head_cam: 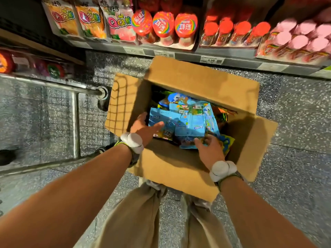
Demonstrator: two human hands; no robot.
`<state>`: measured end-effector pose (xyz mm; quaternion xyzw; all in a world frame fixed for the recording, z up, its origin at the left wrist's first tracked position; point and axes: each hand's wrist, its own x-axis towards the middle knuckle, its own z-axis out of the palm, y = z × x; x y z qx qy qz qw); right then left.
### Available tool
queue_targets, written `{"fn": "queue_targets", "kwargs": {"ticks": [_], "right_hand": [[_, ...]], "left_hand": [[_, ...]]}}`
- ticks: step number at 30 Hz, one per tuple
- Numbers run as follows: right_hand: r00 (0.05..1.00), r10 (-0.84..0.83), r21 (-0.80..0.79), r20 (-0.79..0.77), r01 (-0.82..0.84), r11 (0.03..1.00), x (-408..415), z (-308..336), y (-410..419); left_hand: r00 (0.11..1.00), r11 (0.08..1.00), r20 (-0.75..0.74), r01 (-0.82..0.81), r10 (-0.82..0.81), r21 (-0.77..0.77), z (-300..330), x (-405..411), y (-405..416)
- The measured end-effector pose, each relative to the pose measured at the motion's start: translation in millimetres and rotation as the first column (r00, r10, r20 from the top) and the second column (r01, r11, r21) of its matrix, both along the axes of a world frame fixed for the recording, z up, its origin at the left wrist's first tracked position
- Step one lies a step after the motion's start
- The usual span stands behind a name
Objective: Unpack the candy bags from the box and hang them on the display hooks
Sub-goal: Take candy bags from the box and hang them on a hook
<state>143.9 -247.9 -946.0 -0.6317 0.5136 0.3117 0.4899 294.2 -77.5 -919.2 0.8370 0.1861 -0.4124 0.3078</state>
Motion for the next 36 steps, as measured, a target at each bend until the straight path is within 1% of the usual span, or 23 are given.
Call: {"fn": "queue_targets", "kwargs": {"ticks": [4,8,10,13,15,17,19,22,24,27,30,32,34,36], "right_hand": [[0.994,-0.106,0.019,0.008,0.106,0.994,6,-20,4],[0.976,-0.218,0.009,0.023,0.218,0.976,15,-37,7],[0.982,-0.185,-0.019,0.027,0.186,0.982,17,-45,6],[0.998,-0.045,-0.056,0.032,0.046,0.997,15,-52,6],[0.998,-0.020,-0.082,0.056,0.025,0.996,14,-55,6],[0.997,-0.026,-0.107,0.069,0.033,0.994,12,-59,8],[0.994,-0.072,-0.096,0.080,0.080,0.992,12,-61,8],[0.978,-0.188,-0.045,0.094,0.193,0.980,15,-57,7],[0.961,-0.264,-0.030,0.088,0.267,0.963,17,-56,6],[0.941,-0.322,-0.026,0.106,0.326,0.945,17,-60,2],[0.908,-0.381,0.025,0.173,0.383,0.924,27,-39,-2],[0.866,-0.451,0.116,0.217,0.436,0.893,33,-21,-5],[0.834,-0.519,0.248,0.188,0.471,0.846,39,-1,-9],[0.818,-0.556,0.369,0.149,0.476,0.798,42,14,-14]], "left_hand": [[0.999,0.998,-0.019,0.041,-0.040,0.039,-14,3,-3],[0.999,0.998,-0.001,0.047,-0.047,0.046,-32,7,1],[0.997,0.996,-0.005,0.074,-0.074,0.047,-42,9,4],[0.998,0.994,0.001,0.064,-0.065,0.088,-52,11,6],[0.996,0.985,0.002,0.091,-0.092,0.145,-55,15,6],[0.993,0.980,-0.022,0.120,-0.117,0.156,-55,18,7],[0.991,0.985,-0.055,0.124,-0.118,0.116,-55,19,8],[0.983,0.977,-0.068,0.178,-0.171,0.118,-52,15,11],[0.984,0.984,-0.081,0.166,-0.160,0.072,-48,14,11],[0.979,0.984,-0.100,0.179,-0.177,0.012,-35,11,8],[0.985,0.992,-0.115,0.124,-0.128,-0.038,-24,9,4],[0.989,0.996,-0.129,0.064,-0.071,-0.054,-15,7,1],[0.985,0.993,-0.174,-0.028,0.008,-0.112,-3,7,1],[0.980,0.985,-0.194,-0.067,0.035,-0.161,9,6,0]]}}
